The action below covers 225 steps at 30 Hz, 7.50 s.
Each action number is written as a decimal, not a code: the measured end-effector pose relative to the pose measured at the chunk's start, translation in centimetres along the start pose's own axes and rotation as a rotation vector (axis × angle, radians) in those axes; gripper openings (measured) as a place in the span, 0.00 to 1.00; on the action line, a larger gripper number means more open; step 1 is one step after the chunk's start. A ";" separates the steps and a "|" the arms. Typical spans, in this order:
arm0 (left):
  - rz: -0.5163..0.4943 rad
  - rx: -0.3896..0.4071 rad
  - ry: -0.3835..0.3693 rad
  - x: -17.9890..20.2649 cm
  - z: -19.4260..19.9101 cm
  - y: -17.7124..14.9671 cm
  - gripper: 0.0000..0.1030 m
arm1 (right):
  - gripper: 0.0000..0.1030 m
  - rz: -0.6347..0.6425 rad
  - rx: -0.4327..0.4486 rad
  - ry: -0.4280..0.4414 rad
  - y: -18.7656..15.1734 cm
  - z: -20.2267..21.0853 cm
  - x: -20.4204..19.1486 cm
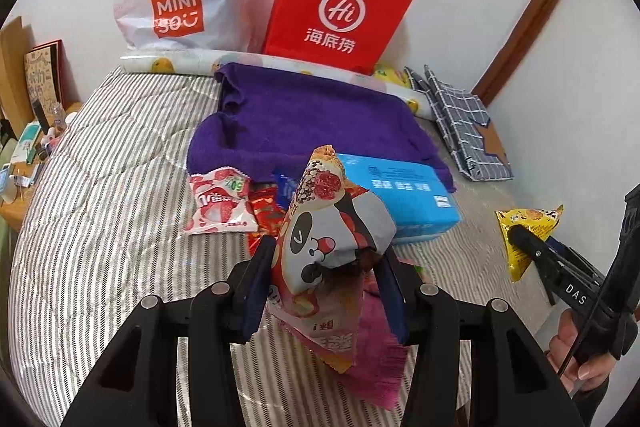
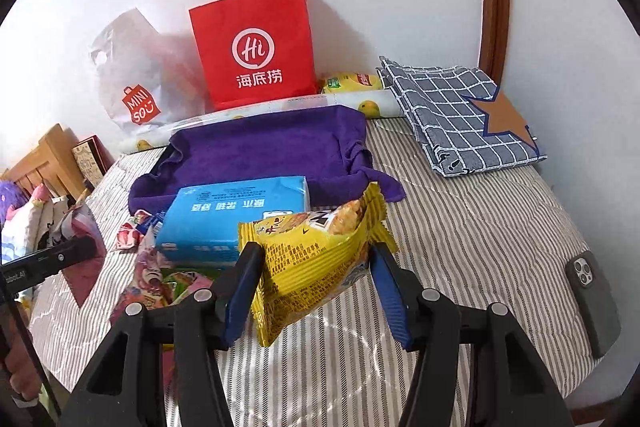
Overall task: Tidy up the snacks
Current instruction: 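Carry both held bags up and over onto the purple towel, then open the right tool to drop the yellow bag while the left tool releases the panda bag, then withdraw both open tools from the towel back toward the snack pile, then grasp the green snack bag with the right tool and lift it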
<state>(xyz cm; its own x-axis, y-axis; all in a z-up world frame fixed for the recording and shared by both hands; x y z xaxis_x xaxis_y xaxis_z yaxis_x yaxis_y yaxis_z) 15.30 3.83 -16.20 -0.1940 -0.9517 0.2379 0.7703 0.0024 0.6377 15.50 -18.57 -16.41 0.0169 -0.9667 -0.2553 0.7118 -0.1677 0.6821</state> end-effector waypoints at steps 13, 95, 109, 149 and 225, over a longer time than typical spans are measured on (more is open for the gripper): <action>-0.023 0.015 -0.040 2.9 0.6 1.7 0.47 | 0.52 0.026 0.044 0.035 1.5 3.1 -2.4; -0.007 -0.207 0.097 -7.0 -19.3 13.0 0.47 | 0.50 0.071 -0.226 -0.015 11.2 -22.6 -3.6; -0.016 -0.230 0.109 -7.0 -20.0 12.4 0.47 | 0.50 0.053 -0.237 -0.013 11.1 -22.9 -3.4; -0.086 -0.057 0.126 -2.7 -13.2 14.5 0.61 | 0.58 0.086 -0.040 -0.038 12.7 -13.4 -3.9; 0.051 -0.106 0.125 -5.9 0.4 -2.1 0.76 | 0.58 0.069 -0.222 0.116 -5.8 -6.7 -7.6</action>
<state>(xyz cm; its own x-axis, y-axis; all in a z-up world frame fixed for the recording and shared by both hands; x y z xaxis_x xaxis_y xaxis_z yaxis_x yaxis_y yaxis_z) 14.61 9.53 -18.67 -0.0805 -0.9820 0.1708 0.8381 0.0260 0.5450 15.96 -8.98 -23.02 0.1419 -0.9436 -0.2993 0.8426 -0.0436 0.5368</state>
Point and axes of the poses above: each gripper's, at about its wrist camera, not at the fingertips, and z roughly against the way its jaws point, x to its right, y to its top, the point moved 8 cm from there along -z, roughly the way its jaws point, and after that the axes turned 8 degrees about -z, right-handed, at the moved point
